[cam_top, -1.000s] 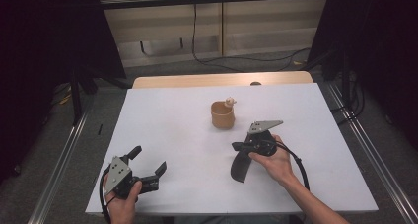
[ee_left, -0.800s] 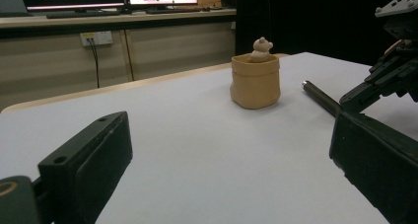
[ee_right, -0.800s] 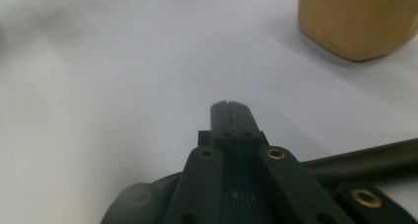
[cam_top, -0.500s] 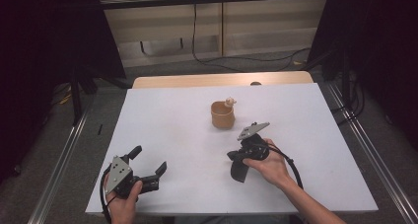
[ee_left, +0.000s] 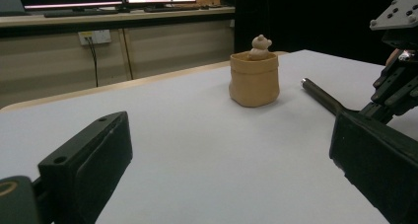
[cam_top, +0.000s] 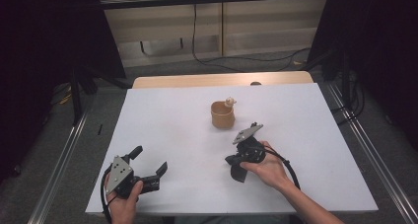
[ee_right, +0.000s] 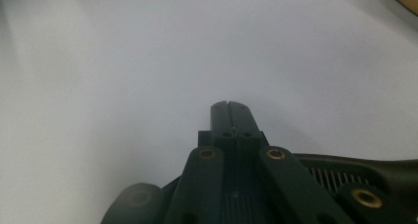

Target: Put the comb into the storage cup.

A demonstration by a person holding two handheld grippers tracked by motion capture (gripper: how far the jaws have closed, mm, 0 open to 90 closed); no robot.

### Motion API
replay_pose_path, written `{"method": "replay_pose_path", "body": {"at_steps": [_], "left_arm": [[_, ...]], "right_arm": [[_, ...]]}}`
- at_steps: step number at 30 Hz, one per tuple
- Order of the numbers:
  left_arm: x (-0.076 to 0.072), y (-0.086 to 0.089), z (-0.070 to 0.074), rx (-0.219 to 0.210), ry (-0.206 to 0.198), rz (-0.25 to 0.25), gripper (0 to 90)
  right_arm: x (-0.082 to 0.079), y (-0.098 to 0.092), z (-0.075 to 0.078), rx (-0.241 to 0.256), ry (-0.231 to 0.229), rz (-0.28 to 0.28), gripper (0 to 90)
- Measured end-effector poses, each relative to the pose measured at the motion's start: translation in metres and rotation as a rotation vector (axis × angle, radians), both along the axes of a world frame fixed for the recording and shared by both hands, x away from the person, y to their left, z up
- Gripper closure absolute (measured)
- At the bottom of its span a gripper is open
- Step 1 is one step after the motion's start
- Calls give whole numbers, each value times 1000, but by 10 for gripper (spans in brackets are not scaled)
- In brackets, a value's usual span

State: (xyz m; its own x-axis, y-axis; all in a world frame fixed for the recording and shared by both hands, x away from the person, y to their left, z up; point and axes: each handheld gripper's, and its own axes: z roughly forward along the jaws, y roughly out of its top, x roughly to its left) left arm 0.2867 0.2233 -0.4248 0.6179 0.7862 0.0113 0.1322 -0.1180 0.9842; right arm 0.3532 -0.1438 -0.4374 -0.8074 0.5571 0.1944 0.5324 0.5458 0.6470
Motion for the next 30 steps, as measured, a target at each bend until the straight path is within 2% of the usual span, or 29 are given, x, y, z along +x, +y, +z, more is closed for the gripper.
{"method": "replay_pose_path", "body": {"at_steps": [15,30], "left_arm": [[0,1,0,3,-1,0,27],[0,1,0,5,-6,-3,27]], "right_arm": [[-2,5,-4,-37,5,16,900],[-2,3,-4,-54,22,-10,900]]}}
